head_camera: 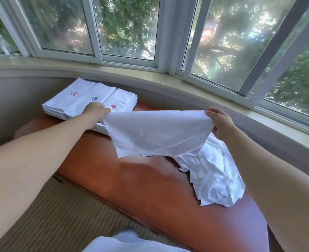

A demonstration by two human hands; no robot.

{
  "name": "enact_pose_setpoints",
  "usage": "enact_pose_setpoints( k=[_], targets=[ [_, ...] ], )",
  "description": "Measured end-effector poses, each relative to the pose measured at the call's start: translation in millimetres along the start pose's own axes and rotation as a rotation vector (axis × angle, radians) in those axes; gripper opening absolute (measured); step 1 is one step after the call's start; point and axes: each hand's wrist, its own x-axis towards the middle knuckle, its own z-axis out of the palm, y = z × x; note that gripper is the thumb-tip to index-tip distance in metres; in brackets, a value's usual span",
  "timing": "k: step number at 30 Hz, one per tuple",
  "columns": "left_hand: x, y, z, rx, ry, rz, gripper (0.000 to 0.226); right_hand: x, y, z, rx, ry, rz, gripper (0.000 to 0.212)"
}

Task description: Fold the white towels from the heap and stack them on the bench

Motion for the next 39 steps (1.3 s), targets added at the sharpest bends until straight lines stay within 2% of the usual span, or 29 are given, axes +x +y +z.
enact_pose_setpoints(
  k=[2,4,6,8,10,12,14,17,20,22,24,27,31,35,37,39],
  targets=[
    [0,-7,4,0.182,0.007,0.029,0.038,0,-1,1,0.014,0.028,-0.061,0.013],
    [-4,-8,10,0.301,0.065,0.041,0.037,1,-3,3,0.027,0.054,-0.105,0.014],
    [-2,-11,14,0.297,0.113,0.002,0.033,2,-5,3,0.029,0.069,-0.13,0.016],
    [2,-16,17,0.081,0.104,-0.082,0.025,4,-3,0,0.032,0.068,-0.115,0.018],
    [5,-21,18,-0.251,0.083,-0.181,0.011,5,2,-6,0.013,0.076,-0.092,0.019],
    [8,-24,15,-0.488,0.056,-0.268,0.009,6,8,-14,-0.012,0.078,-0.076,0.02],
    [9,-24,13,-0.587,0.016,-0.308,0.004,7,13,-20,-0.017,0.085,-0.06,0.021],
    [7,-22,12,-0.589,-0.047,-0.292,0.006,10,16,-25,-0.077,0.099,-0.056,0.022],
    [4,-18,13,-0.509,-0.178,-0.244,0.01,10,17,-27,-0.19,0.067,-0.051,0.024],
    [1,-18,13,-0.436,-0.285,-0.207,0.02,8,17,-29,-0.374,0.032,-0.076,0.03],
    [-1,-17,14,-0.199,-0.319,-0.091,0.031,5,17,-32,-0.685,0.029,-0.186,0.034],
    [-5,-13,19,0.279,-0.184,0.152,0.032,-2,18,-32,-1.003,0.054,-0.376,0.029],
    [-4,-12,21,0.545,-0.046,0.314,0.018,-4,20,-28,-1.096,0.115,-0.496,0.027],
    [-6,-20,19,0.719,-0.017,0.356,0.031,-4,27,-28,-1.129,0.068,-0.507,0.017],
    [-8,-27,17,0.725,0.022,0.376,0.023,-6,31,-29,-1.143,0.045,-0.48,0.013],
    [-9,-36,13,0.737,0.043,0.362,0.011,-9,36,-30,-1.072,-0.015,-0.36,0.007]
  ],
)
